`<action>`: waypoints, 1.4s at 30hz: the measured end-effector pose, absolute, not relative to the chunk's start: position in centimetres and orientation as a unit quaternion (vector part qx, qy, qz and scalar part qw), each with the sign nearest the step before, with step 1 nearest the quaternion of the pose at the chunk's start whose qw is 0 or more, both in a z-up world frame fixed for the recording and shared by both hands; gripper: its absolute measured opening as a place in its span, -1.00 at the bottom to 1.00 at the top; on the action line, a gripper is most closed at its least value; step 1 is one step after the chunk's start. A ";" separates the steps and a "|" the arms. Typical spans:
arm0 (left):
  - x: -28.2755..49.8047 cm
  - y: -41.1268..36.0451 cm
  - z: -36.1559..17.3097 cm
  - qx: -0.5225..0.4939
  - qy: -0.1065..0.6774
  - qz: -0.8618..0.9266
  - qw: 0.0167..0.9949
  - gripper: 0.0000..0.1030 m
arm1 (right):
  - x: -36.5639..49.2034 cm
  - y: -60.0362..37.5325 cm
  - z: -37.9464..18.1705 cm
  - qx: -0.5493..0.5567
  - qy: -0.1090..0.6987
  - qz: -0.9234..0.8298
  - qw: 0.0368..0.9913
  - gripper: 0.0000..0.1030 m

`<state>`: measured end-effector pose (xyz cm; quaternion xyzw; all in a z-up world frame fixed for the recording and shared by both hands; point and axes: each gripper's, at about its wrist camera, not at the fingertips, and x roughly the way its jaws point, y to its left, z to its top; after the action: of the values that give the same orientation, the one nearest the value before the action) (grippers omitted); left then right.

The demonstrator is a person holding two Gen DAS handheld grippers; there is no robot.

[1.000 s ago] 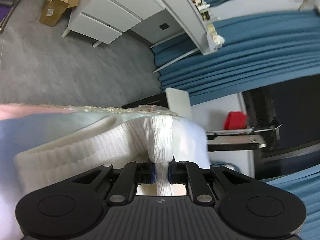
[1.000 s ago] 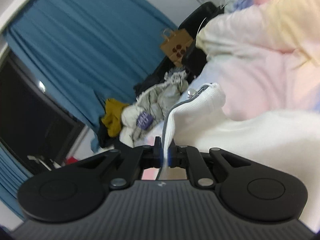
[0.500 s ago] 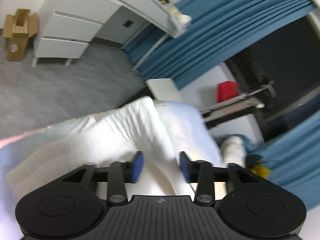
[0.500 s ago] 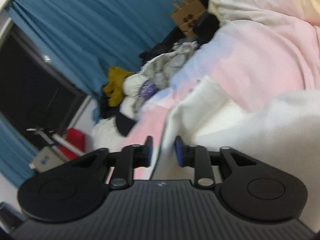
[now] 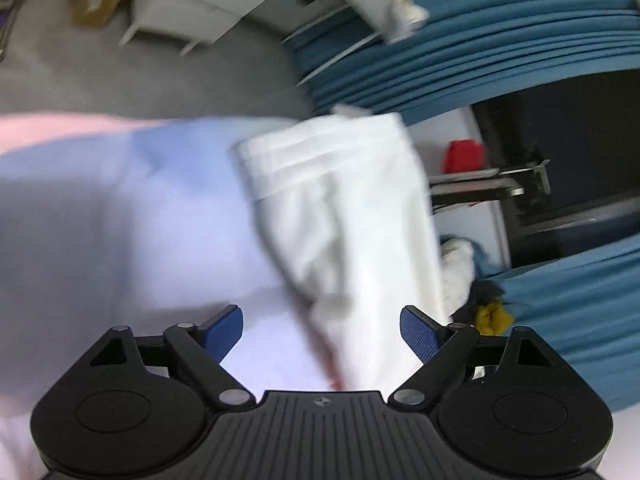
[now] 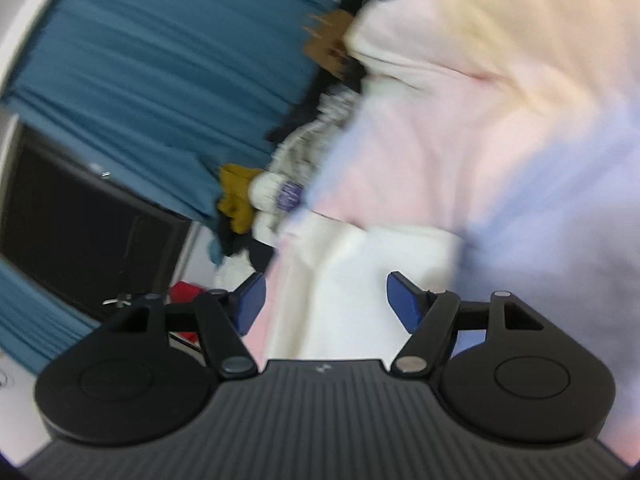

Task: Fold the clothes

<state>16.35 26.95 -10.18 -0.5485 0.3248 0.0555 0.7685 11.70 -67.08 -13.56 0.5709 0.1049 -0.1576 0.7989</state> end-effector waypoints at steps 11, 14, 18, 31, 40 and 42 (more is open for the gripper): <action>21.8 27.2 -12.8 -0.547 0.307 0.047 0.777 0.72 | 14.9 -67.2 -19.5 0.613 0.130 -0.083 0.775 0.34; 23.8 26.7 -12.8 -0.531 0.294 0.042 0.794 0.83 | 16.8 -66.9 -19.1 0.580 0.142 -0.078 0.798 0.34; 25.7 25.5 -12.5 -0.504 0.274 0.026 0.818 0.53 | 19.0 -66.4 -19.4 0.541 0.181 -0.092 0.816 0.34; 25.6 26.4 -11.4 -0.519 0.219 0.011 0.826 -0.81 | 19.2 -64.1 -15.1 0.486 0.094 -0.133 0.859 -0.72; 18.9 28.6 -7.6 -0.555 0.127 -0.020 0.822 -0.84 | 14.7 -62.9 -12.6 0.523 0.044 -0.148 0.838 -0.76; 16.6 29.8 -7.3 -0.567 0.115 -0.018 0.815 -0.84 | 13.8 -62.6 -12.6 0.532 0.049 -0.149 0.832 -0.76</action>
<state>16.64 29.77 -7.26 -0.5670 0.1150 -0.0175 0.8154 13.79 -62.62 -12.62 0.5319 0.0488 -0.1490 0.8322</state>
